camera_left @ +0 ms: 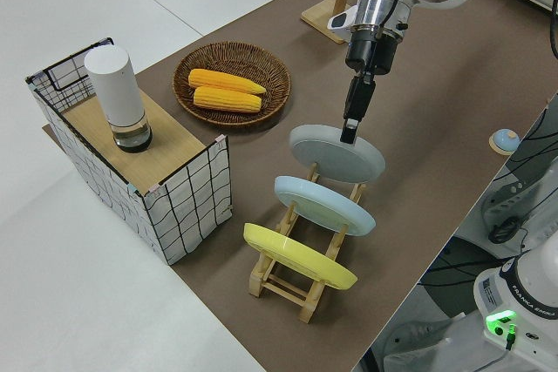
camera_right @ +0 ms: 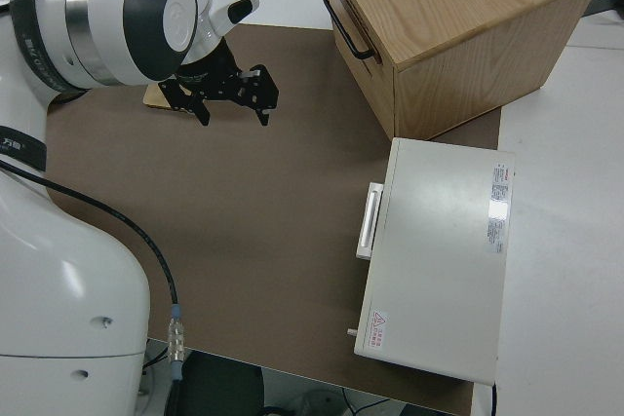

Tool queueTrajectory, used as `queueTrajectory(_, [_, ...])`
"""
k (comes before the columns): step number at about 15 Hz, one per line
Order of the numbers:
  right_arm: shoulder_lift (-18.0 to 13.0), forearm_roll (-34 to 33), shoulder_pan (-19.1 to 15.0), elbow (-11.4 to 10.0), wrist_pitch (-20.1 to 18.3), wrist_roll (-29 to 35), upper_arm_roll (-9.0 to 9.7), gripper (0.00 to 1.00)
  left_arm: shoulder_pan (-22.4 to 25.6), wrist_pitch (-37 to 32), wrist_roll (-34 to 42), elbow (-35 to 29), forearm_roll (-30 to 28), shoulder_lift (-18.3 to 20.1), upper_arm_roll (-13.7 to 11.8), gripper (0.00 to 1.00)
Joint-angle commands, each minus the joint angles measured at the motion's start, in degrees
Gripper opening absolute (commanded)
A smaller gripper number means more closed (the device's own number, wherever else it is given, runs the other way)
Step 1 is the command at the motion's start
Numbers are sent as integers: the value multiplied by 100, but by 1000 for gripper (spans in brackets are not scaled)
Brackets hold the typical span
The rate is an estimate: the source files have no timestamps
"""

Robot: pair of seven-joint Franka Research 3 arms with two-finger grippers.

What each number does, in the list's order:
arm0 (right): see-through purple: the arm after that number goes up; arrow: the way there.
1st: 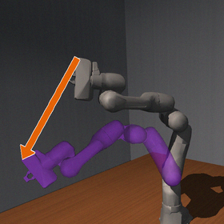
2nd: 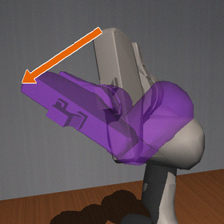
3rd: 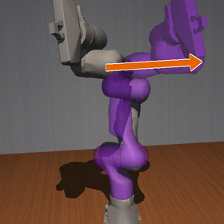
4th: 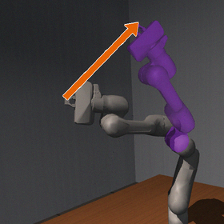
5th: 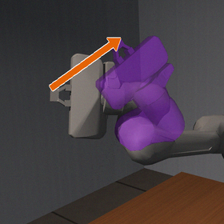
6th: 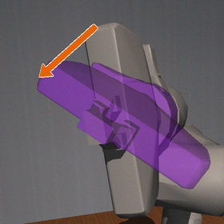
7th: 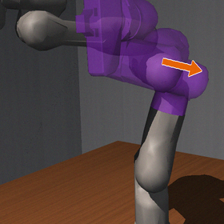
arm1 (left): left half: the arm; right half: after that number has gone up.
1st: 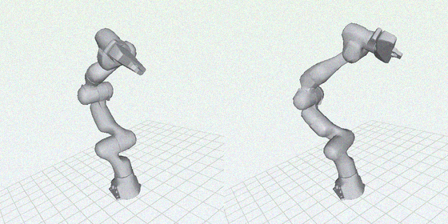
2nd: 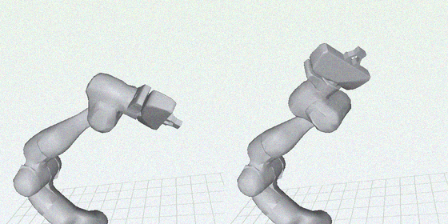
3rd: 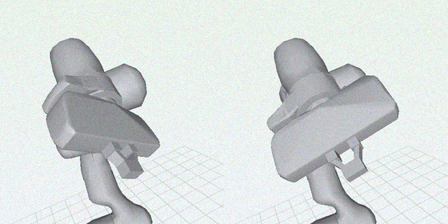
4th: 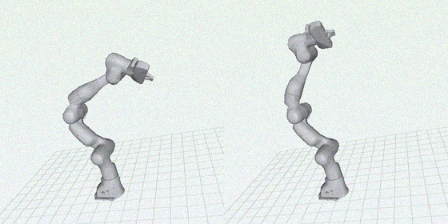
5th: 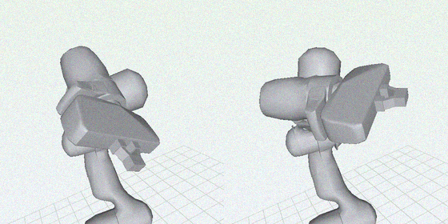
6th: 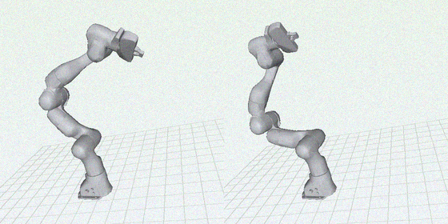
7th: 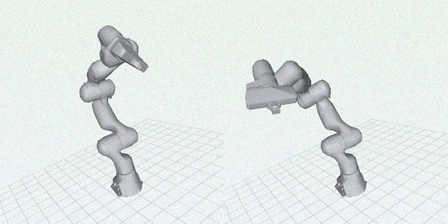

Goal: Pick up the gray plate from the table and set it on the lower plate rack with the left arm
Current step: 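Lower the upright gray plate into the wooden rack slot with the left gripper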

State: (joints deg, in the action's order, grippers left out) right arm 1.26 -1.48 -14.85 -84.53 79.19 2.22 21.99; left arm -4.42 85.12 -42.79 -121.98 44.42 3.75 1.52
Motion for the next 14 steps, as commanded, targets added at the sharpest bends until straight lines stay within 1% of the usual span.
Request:
queueTrajectory(1, [-12, -37, -132, 41, -62, 68, 121, 983, -147, 93, -326, -361, 242, 47, -37, 0])
queueTrajectory(3, [-12, -37, -132, 33, -62, 68, 121, 983, -165, 136, -440, -467, 243, 47, -37, 0])
queueTrajectory(5, [-12, -28, -132, 41, -62, 68, 121, 983, -165, 320, -572, -598, 243, 47, -37, 0])
queueTrajectory(6, [-12, -28, -132, 33, -70, 68, 121, 983, -156, 365, -607, -608, 243, 47, -37, 167])
queueTrajectory(7, [-12, -28, -132, 41, -71, 68, 121, 983, -156, 374, -547, -608, 252, 47, -37, 896])
queueTrajectory(8, [-12, -28, -132, 33, -62, 68, 121, 983, -165, 348, -528, -582, 278, 56, -37, 999])
queueTrajectory(12, [-12, -37, -132, 41, -62, 68, 121, 983, -156, 321, -485, -582, 278, 65, -37, 1000])
queueTrajectory(14, [-12, -37, -132, 41, -62, 68, 121, 983, -165, 295, -240, -520, 278, 82, -37, 1000])
